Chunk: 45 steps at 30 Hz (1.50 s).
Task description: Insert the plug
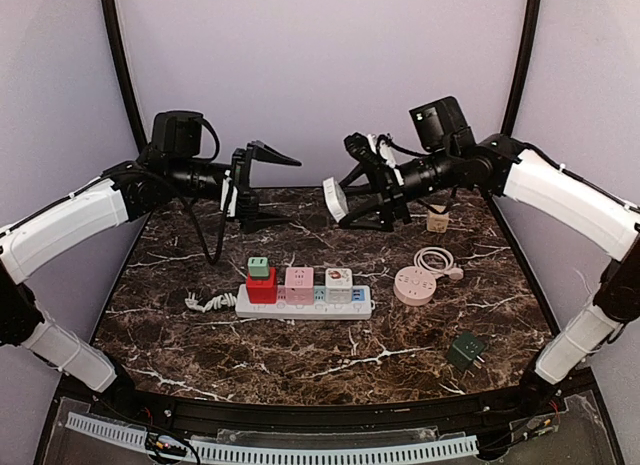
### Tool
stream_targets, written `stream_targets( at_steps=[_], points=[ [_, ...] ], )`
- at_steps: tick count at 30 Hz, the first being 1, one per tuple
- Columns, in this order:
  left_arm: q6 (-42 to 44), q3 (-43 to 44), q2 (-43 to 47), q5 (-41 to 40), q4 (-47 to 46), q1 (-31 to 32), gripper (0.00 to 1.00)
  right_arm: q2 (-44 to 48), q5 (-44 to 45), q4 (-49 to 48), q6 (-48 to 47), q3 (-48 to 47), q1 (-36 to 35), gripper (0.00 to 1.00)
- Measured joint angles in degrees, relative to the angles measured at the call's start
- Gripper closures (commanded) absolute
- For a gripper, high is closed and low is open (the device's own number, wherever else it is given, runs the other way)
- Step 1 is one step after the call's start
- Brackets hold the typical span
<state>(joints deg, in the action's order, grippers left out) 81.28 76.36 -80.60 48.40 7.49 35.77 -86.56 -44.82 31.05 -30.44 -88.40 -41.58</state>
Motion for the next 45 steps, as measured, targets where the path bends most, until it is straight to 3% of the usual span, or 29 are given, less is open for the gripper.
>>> stream_targets(
  at_steps=[5, 9, 12, 15, 17, 19, 20, 22, 24, 27, 30, 31, 36, 38, 41, 45],
  points=[
    [16.4, -0.6, 0.1, -2.5, 6.9, 2.8, 0.17, -8.9, 1.0, 7.6, -4.6, -6.0, -3.5, 1.0],
    [21.3, -0.9, 0.1, -3.9, 10.4, 4.2, 0.27, -13.7, 2.3, 11.4, -6.7, -9.4, -5.3, 1.0],
    [23.0, -0.9, 0.1, -4.8, 12.5, 4.6, 0.48, -16.1, 2.5, 13.0, -8.0, -12.2, -6.6, 1.0],
    [24.2, -0.9, 0.1, -5.4, 14.1, 4.7, 0.52, -17.6, 2.2, 13.6, -8.7, -14.8, -7.6, 1.0],
    [24.3, -0.9, 0.1, -5.9, 14.7, 4.9, 0.61, -18.2, 2.0, 13.9, -9.4, -16.0, -8.1, 1.0],
    [24.5, -0.9, 0.1, -6.4, 15.4, 4.9, 0.77, -18.6, 1.8, 14.0, -9.9, -17.0, -8.3, 1.0],
    [24.6, -0.9, 0.1, -6.4, 15.3, 5.0, 0.91, -18.8, 1.9, 14.3, -10.1, -17.2, -8.5, 1.0],
    [25.3, -1.0, 0.2, -7.3, 16.8, 5.0, 0.98, -19.0, 1.9, 15.6, -9.8, -17.4, -8.5, 0.98],
    [26.6, -1.5, 0.1, -8.1, 17.0, 5.0, 0.99, -19.1, 2.1, 16.8, -9.2, -17.6, -8.4, 0.83],
    [26.0, -2.0, 0.2, -8.5, 16.6, 5.1, 1.0, -18.8, 3.1, 15.6, -8.4, -16.6, -8.5, 0.36],
    [23.6, -3.2, 0.3, -9.3, 15.5, 5.4, 0.99, -16.4, 4.3, 10.7, -6.5, -11.2, -8.7, 0.04],
    [20.0, -3.6, 0.3, -10.1, 15.2, 5.7, 0.99, -15.3, 6.2, 8.4, -6.1, -9.0, -8.7, 0.02],
    [-4.1, -4.3, 0.3, -17.7, 12.5, 5.8, 0.99, -7.2, 17.2, -6.8, -4.9, 3.1, -9.4, 0.04],
    [-13.0, -4.2, 0.3, -21.8, 11.7, 5.9, 0.99, -4.1, 20.7, -12.4, -4.6, 8.0, -9.6, 0.11],
    [-23.0, -4.2, 0.3, -25.9, 11.5, 5.9, 0.99, -1.6, 23.3, -19.4, -3.5, 13.4, -10.3, 0.36],
    [-31.5, -4.2, 0.2, -28.3, 11.5, 5.9, 0.99, -3.0, 25.0, -23.7, -1.9, 13.6, -10.7, 0.41]
  ],
)
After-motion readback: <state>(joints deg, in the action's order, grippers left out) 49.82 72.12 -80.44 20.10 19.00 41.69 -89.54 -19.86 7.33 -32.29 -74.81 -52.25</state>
